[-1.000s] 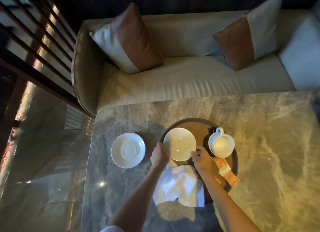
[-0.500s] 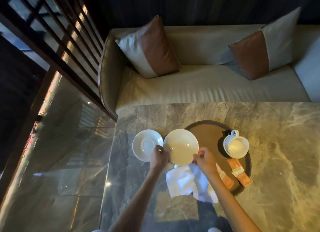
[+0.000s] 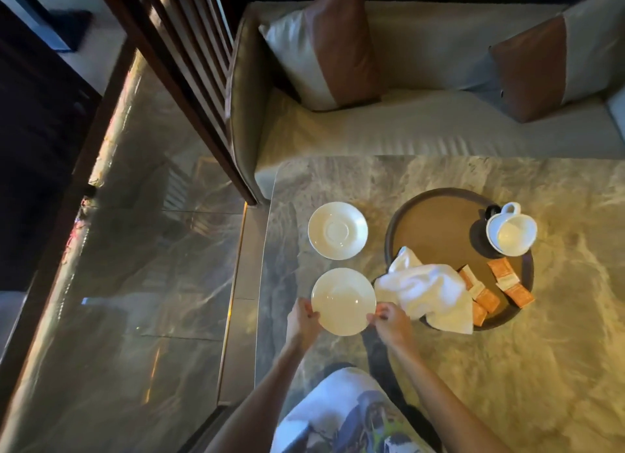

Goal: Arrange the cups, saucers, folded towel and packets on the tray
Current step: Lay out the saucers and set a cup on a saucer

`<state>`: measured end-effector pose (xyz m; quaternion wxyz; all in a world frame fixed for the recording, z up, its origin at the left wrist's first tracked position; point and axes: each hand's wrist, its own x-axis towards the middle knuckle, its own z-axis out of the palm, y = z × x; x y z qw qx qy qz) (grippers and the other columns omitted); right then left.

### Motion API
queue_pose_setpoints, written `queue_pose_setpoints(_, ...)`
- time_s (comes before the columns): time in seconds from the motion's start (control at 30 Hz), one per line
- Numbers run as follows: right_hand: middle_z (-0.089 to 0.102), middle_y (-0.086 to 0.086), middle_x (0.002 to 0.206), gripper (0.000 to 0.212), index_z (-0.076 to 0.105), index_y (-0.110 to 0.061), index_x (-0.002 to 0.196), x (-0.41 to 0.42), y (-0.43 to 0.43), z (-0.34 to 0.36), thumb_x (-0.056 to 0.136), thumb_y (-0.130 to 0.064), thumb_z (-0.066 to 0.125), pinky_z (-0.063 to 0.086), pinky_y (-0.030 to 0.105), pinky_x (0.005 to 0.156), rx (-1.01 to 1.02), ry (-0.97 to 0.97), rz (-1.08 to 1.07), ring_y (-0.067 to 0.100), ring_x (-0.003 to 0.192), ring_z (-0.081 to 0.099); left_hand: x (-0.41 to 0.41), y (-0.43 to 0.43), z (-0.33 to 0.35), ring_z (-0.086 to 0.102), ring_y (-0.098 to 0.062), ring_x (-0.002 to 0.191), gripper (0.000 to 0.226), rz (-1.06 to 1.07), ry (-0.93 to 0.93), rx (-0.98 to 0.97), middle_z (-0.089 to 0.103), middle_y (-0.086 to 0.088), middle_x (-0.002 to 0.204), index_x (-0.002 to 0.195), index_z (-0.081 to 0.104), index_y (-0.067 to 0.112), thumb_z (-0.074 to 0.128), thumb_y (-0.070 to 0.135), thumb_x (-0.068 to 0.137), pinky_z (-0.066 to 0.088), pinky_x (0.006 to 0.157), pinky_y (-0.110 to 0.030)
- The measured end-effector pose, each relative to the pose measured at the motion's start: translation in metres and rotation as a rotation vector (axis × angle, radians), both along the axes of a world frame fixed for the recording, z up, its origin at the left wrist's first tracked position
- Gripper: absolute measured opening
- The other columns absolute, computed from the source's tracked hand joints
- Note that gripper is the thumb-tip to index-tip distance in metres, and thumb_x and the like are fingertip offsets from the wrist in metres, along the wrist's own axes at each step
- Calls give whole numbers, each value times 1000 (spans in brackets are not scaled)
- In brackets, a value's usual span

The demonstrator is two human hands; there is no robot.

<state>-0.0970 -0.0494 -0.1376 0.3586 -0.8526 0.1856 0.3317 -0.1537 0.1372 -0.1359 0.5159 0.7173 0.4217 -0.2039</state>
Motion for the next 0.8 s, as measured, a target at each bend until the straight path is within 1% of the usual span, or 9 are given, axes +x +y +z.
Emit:
queue_pose_setpoints(0.1,70,8,109,30,63,-6,115,-3,0,1,88,-17,73,47,31,87,7,-13,-43,20,98,63,-4,2,-6,63,-34,100,21,-27,7,-33,60,-12,106,109,52,3,51,-2,88,57,86,-52)
queue_pose_setpoints(0.17,71,11,111,30,63,-4,114,-3,0,1,88,-15,73,47,30,86,4,-18,-45,20,97,64,-3,3,-8,63,-35,101,23,-37,13,-41,62,-15,108,110,52,4,51,-2,88,57,87,-50)
queue_pose_setpoints(0.23,72,11,112,30,64,-4,113,-4,1,0,88,-16,73,45,27,83,-19,-8,-36,18,93,62,-4,4,-11,65,-32,97,22,-40,19,-52,62,-14,107,110,52,5,51,-2,89,59,84,-46)
queue_pose_setpoints(0.37,71,10,116,33,64,-4,117,-3,3,-4,88,-17,73,46,28,86,-27,28,-19,24,107,65,-7,5,-15,65,-24,80,17,-26,37,-55,60,-9,98,108,51,2,49,-3,92,61,75,-43)
queue_pose_setpoints(0.5,70,9,116,33,63,-7,117,-5,4,-5,88,-19,73,46,27,86,-44,47,-4,23,106,65,-6,6,-14,67,-31,90,16,-42,36,-49,62,-14,104,108,51,1,49,-3,92,60,75,-41)
queue_pose_setpoints(0.57,70,8,116,32,63,-8,117,-6,4,-5,88,-19,73,48,30,89,-49,59,-8,23,106,64,-6,6,-13,68,-32,92,16,-52,40,-50,63,-16,108,108,50,3,49,-2,93,59,70,-36)
queue_pose_setpoints(0.63,70,8,116,32,63,-8,117,-8,4,-6,89,-19,72,47,28,86,-58,63,-14,22,105,64,-6,5,-12,67,-30,93,17,-58,46,-56,63,-17,111,108,50,6,48,-3,94,58,66,-31)
queue_pose_setpoints(0.73,70,8,116,30,63,-8,117,-9,4,-6,90,-18,71,45,25,81,-64,66,-15,19,99,61,-7,4,-12,65,-33,103,20,-72,65,-47,60,-14,114,113,50,5,49,-3,94,61,83,-41)
queue_pose_setpoints(0.8,69,8,116,30,62,-8,117,-9,4,-7,90,-19,71,44,25,80,-65,67,-4,17,96,58,-7,4,-12,64,-34,104,21,-76,71,-44,60,-14,114,114,49,5,49,-3,94,59,87,-46)
